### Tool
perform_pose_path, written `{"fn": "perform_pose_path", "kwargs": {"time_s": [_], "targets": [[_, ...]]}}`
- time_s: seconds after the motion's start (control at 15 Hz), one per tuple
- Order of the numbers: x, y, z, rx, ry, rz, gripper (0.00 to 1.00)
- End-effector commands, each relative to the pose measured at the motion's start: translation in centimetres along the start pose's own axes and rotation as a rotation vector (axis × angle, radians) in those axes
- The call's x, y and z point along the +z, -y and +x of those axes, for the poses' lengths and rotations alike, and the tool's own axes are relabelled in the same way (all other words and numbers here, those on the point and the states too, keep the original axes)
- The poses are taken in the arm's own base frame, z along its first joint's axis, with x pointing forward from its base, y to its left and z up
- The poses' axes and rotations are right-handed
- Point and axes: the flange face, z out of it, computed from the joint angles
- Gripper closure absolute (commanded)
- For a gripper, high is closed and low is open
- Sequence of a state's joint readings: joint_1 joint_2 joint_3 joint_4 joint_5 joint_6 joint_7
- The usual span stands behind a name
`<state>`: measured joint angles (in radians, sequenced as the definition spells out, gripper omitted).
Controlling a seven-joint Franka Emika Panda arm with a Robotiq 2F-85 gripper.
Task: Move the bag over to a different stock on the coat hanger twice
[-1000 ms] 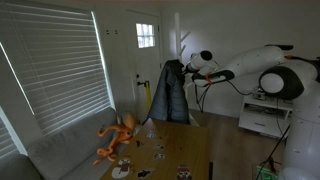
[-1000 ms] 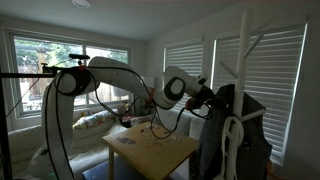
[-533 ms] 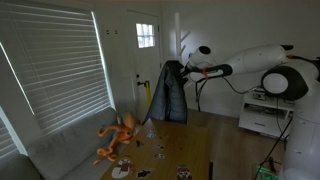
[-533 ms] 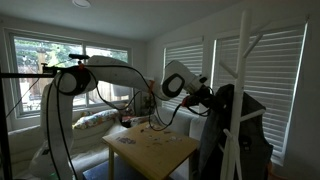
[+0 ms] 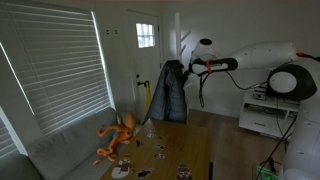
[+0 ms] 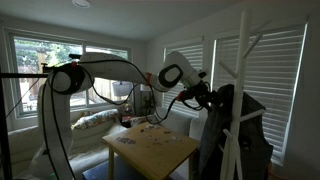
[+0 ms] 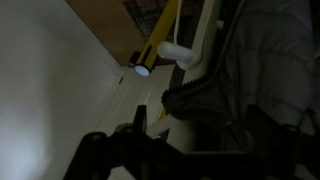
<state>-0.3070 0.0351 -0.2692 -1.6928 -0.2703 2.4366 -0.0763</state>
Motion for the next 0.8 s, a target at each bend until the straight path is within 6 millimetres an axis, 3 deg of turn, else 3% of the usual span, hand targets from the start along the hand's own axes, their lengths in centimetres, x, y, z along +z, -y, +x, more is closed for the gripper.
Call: {"fn": "perform_pose_path", "kwargs": {"time_s": [0.0, 0.33, 0.73], "targets": [[-1.0, -1.3, -1.2, -0.003, 0.105, 0.003, 0.0], [-0.2, -2.6, -2.9, -0.013, 0.172, 0.005, 0.0], [4.6, -2.8, -6.2, -0.054, 0.192, 0.048, 0.0]]}}
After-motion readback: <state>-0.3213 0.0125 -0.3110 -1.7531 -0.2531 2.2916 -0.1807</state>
